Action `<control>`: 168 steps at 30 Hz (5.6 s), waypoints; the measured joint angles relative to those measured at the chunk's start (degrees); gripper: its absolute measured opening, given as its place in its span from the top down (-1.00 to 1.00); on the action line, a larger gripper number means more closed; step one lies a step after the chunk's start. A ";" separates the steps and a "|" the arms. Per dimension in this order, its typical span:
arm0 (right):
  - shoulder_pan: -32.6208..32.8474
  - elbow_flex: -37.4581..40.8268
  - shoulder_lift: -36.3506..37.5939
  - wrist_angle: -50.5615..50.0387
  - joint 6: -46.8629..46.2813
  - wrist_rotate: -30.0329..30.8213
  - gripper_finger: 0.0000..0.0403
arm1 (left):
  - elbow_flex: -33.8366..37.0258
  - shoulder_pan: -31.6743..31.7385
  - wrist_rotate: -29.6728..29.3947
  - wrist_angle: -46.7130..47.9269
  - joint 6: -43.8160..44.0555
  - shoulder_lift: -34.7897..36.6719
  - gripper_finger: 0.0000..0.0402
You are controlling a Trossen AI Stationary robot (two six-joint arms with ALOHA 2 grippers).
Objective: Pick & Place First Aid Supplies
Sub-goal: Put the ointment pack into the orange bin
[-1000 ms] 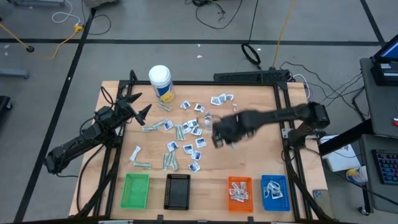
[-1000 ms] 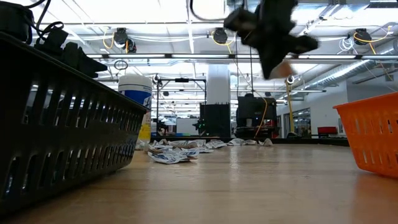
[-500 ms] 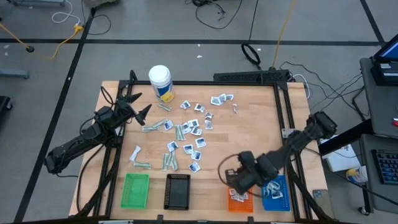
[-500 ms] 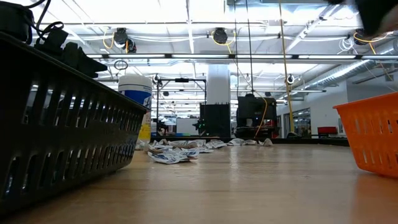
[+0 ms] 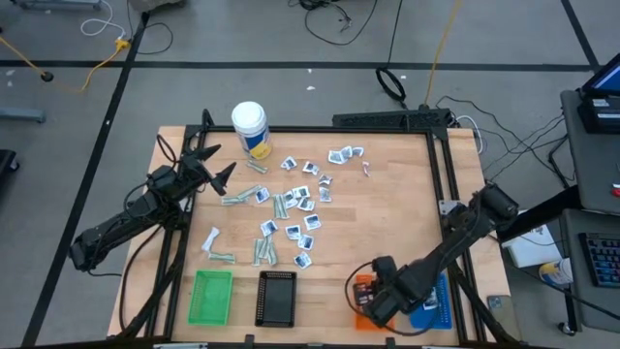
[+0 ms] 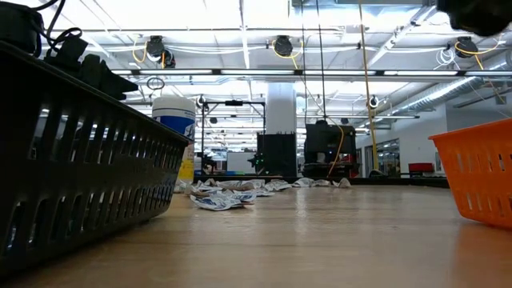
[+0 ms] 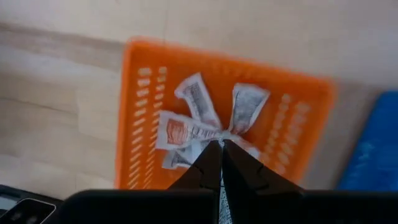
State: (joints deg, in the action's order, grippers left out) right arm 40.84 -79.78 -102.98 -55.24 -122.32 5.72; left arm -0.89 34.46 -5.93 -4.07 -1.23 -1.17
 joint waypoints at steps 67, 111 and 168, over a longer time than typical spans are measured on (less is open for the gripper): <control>-57.92 3.31 9.18 2.35 72.21 0.08 0.21 | 0.02 0.00 0.00 -0.01 0.00 0.00 -0.98; -73.00 14.33 -0.20 20.38 86.15 -7.23 0.54 | 0.00 0.00 0.00 0.01 0.00 0.00 -0.98; -18.34 13.63 18.99 9.33 25.45 1.70 1.00 | 0.02 0.00 0.00 0.01 0.00 0.00 -0.98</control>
State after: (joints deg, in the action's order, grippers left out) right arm 22.50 -66.15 -83.99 -45.91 -96.87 7.42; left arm -0.86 34.46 -5.93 -4.06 -1.23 -1.17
